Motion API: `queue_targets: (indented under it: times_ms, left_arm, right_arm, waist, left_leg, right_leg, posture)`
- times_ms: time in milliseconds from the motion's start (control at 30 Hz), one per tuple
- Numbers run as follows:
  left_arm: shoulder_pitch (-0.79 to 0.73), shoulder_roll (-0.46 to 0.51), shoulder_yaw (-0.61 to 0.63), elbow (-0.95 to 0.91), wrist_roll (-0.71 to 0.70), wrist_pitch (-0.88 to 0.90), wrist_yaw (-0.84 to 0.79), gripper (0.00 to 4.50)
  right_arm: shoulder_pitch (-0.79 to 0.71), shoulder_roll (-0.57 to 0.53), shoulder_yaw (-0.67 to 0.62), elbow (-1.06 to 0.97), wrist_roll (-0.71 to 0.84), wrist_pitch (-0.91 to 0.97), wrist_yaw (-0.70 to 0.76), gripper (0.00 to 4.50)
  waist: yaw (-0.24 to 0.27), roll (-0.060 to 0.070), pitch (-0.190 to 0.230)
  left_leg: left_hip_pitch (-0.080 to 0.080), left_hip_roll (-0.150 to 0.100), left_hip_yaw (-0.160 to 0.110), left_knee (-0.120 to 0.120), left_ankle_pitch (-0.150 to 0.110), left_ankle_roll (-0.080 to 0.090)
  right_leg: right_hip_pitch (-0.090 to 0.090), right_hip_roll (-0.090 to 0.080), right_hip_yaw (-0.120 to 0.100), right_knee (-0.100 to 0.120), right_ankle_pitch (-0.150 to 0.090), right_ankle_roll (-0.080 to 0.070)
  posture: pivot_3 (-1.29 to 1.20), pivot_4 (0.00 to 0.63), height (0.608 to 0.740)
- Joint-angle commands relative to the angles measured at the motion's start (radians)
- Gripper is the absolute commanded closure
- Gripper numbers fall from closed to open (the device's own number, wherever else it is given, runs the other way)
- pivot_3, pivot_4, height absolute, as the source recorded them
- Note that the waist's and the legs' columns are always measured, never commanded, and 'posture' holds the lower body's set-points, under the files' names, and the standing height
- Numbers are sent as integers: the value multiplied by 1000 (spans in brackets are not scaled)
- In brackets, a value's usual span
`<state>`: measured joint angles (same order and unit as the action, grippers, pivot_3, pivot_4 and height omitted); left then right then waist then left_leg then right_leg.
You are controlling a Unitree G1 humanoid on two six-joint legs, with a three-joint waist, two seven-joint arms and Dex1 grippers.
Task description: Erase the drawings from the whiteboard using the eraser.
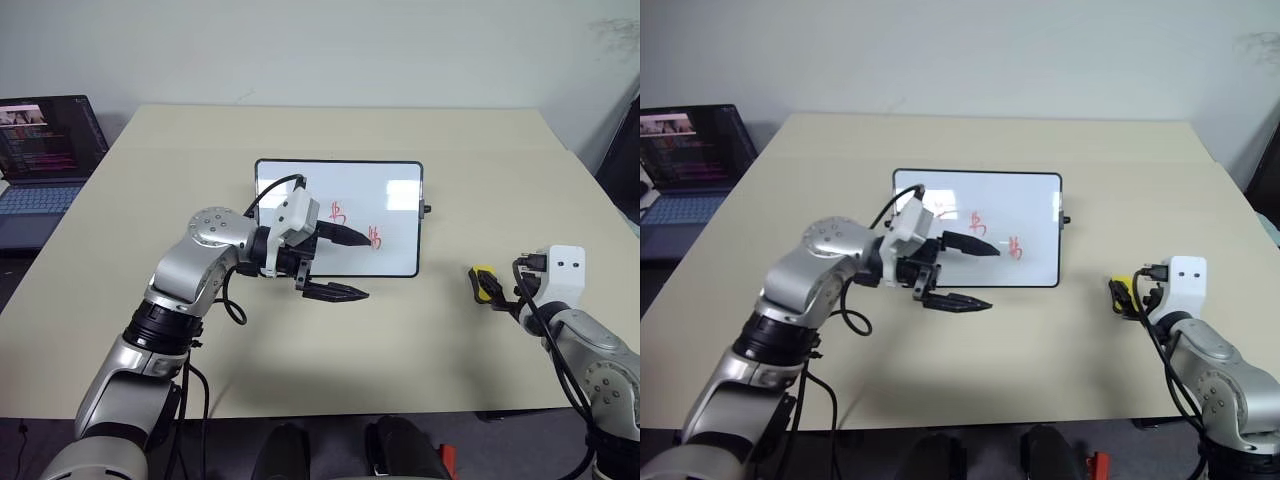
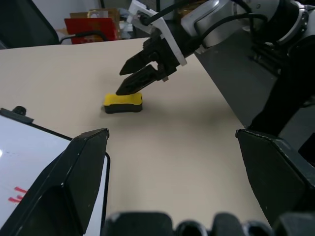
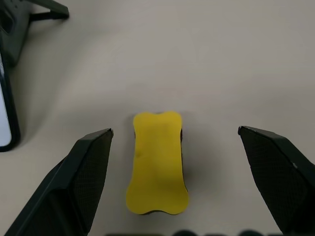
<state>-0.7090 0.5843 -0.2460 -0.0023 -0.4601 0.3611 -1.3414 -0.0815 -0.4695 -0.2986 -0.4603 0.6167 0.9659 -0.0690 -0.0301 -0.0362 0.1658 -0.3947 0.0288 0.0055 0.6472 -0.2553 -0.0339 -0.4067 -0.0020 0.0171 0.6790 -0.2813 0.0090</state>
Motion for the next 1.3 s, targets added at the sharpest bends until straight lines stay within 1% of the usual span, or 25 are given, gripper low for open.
queue_targets:
  times_ms: [33,367,867,1100,1200,1233,1267,1300]
  left_arm:
    - [-24,-10,5,-28,12,-21,-13,0]
    - [-32,-22,11,-22,35,-24,-11,0]
    - [-13,-15,22,-46,43,-16,13,0]
    - [-5,-11,27,-57,39,-11,28,0]
    - [-1,-12,31,-61,38,-8,35,0]
    - [-1,-12,31,-61,38,-8,36,0]
    - [1,-12,32,-63,38,-7,38,0]
    - [2,-12,33,-64,37,-6,40,0]
  right_arm:
    - [-45,2,23,25,-51,-47,27,43]
    - [-106,9,44,126,-136,-80,97,43]
    - [-109,26,59,187,-195,-77,161,43]
    - [-117,23,42,219,-213,-80,186,43]
    - [-123,35,34,233,-211,-82,187,584]
    - [-124,41,30,235,-209,-82,187,876]
    - [-127,45,27,240,-210,-85,185,876]
    - [-129,48,25,243,-212,-87,184,1114]
  waist:
    - [-1,0,0]
    - [1,0,0]
    - [1,0,0]
    - [1,0,0]
    - [1,0,0]
    - [1,0,0]
    - [0,0,0]
    - [0,0,0]
  left_leg:
    - [0,0,0,0,0,0]
    - [0,0,0,0,0,0]
    - [0,0,0,0,0,0]
    - [0,0,0,0,0,0]
    - [0,0,0,0,0,0]
    - [0,0,0,0,0,0]
    - [0,0,0,0,0,0]
    - [0,0,0,0,0,0]
  right_leg:
    - [0,0,0,0,0,0]
    - [0,0,0,0,0,0]
    - [0,0,0,0,0,0]
    - [0,0,0,1,0,0]
    - [0,0,0,1,0,0]
    - [0,0,0,1,0,0]
    - [0,0,0,1,0,0]
    - [0,0,0,1,0,0]
  posture:
    - [0,150,740]
    - [0,150,740]
    - [0,150,740]
    - [0,150,740]
    - [0,150,740]
    - [0,150,740]
    - [0,150,740]
    - [0,150,740]
